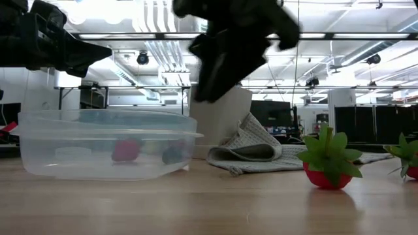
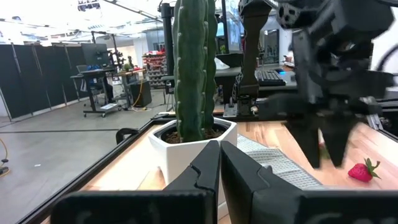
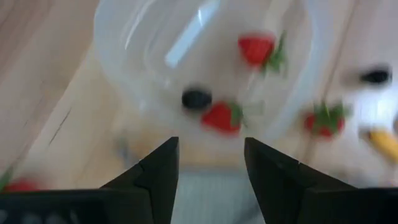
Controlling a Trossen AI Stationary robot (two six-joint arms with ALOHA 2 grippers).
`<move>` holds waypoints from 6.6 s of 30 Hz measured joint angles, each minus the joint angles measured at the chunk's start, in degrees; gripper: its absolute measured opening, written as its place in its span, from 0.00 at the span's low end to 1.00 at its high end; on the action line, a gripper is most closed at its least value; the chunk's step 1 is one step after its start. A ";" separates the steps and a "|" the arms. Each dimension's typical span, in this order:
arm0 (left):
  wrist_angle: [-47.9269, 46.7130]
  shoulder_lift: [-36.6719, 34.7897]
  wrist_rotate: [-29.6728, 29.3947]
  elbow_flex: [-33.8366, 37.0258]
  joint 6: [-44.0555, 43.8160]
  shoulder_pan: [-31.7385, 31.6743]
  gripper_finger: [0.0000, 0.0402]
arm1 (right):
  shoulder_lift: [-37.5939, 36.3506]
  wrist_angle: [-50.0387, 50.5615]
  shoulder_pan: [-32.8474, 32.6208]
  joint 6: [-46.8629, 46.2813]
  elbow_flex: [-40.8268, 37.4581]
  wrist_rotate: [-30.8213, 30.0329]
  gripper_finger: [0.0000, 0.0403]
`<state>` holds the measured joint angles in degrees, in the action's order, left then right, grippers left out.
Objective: Pick and placing Produce into tupperware
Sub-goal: Put the strawberry into the transparent plastic container
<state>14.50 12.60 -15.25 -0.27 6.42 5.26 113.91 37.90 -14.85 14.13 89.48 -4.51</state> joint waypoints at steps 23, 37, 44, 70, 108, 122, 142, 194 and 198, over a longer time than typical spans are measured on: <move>0.01 0.00 0.01 0.00 -0.02 0.02 0.00 | -28.74 1.57 -15.63 -26.61 -23.91 -6.40 0.36; 0.02 0.00 -0.02 0.00 0.44 0.01 0.00 | -25.94 -10.80 -17.14 -32.60 -36.40 -4.37 0.35; 0.07 0.12 -0.04 0.00 0.40 0.02 0.00 | -21.51 -11.71 -17.29 -32.99 -35.84 -1.27 0.35; -0.02 0.02 -0.04 0.00 0.22 0.00 0.00 | -16.29 -11.14 -17.27 -32.15 -34.23 1.53 0.32; -0.02 0.02 -0.04 0.00 0.24 0.00 0.00 | -16.59 -5.43 -16.57 -32.19 -30.19 -1.91 0.02; 0.04 0.00 -0.04 0.00 0.28 0.00 0.00 | -16.92 -10.62 -9.91 -17.60 -21.17 -7.12 0.02; 0.29 -0.11 -0.04 0.00 0.42 0.00 0.00 | -3.98 -28.39 0.71 -2.04 -10.08 2.56 0.02; -0.04 0.00 -0.01 0.00 0.00 0.00 0.00 | 2.64 -18.16 5.00 -0.16 1.11 10.52 0.11; -0.02 0.00 0.01 0.00 0.00 0.00 0.00 | -1.61 -8.87 2.78 0.88 1.10 10.68 0.11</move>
<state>14.48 12.60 -15.25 -0.27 6.42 5.26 112.30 29.03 -12.08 15.02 90.58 6.17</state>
